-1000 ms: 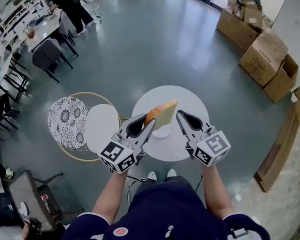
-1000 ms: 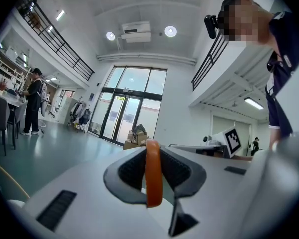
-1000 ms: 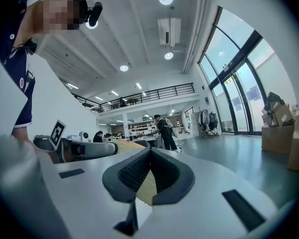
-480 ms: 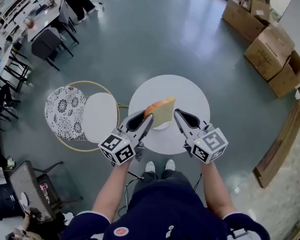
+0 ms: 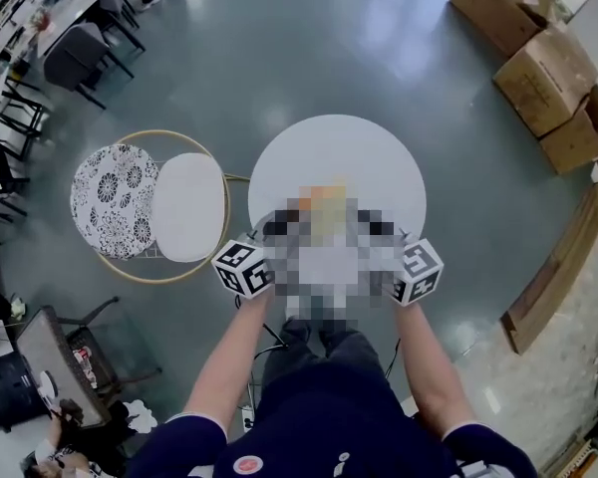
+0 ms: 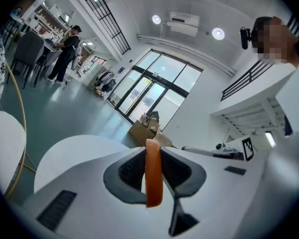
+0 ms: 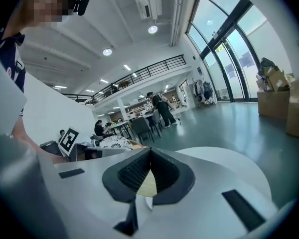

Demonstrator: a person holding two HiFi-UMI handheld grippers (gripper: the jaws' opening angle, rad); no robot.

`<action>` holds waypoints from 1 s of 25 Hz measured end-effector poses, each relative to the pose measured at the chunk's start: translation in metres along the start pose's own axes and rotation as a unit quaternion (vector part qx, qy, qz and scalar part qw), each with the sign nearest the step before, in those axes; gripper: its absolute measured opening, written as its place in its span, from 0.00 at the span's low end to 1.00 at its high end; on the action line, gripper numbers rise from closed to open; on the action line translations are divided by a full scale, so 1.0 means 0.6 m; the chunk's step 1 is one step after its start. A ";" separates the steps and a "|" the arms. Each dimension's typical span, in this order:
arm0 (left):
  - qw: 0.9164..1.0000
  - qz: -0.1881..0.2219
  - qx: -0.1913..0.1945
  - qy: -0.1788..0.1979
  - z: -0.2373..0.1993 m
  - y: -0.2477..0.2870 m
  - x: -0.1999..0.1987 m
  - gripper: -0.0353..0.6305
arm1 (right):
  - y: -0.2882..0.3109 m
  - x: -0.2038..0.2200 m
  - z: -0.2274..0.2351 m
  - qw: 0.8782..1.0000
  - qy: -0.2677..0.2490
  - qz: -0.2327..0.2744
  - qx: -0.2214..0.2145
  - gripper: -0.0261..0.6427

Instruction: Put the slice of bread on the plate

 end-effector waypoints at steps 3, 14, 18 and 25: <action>0.999 -0.001 -0.010 -0.030 -0.042 0.010 0.016 0.18 | 0.021 0.025 0.009 1.000 0.009 -0.016 0.007 0.05; 0.992 0.006 -0.044 -0.116 -0.134 0.025 0.052 0.18 | 0.037 0.061 0.017 0.999 0.022 -0.046 0.013 0.05; 0.989 0.009 -0.056 -0.137 -0.162 0.030 0.056 0.18 | 0.042 0.063 0.016 0.998 0.022 -0.049 0.010 0.05; 0.987 0.001 -0.102 -0.124 -0.196 0.021 0.062 0.19 | 0.054 0.062 0.011 0.998 0.022 -0.052 0.001 0.05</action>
Point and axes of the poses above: the fingertips, and each gripper's own axes: y forward along the fingers, z to its right, x out of its underside, the point moved 9 cm from there along -y, backward along the fingers, and after that the axes turned 15 degrees about -y, right-handed, at the moved point
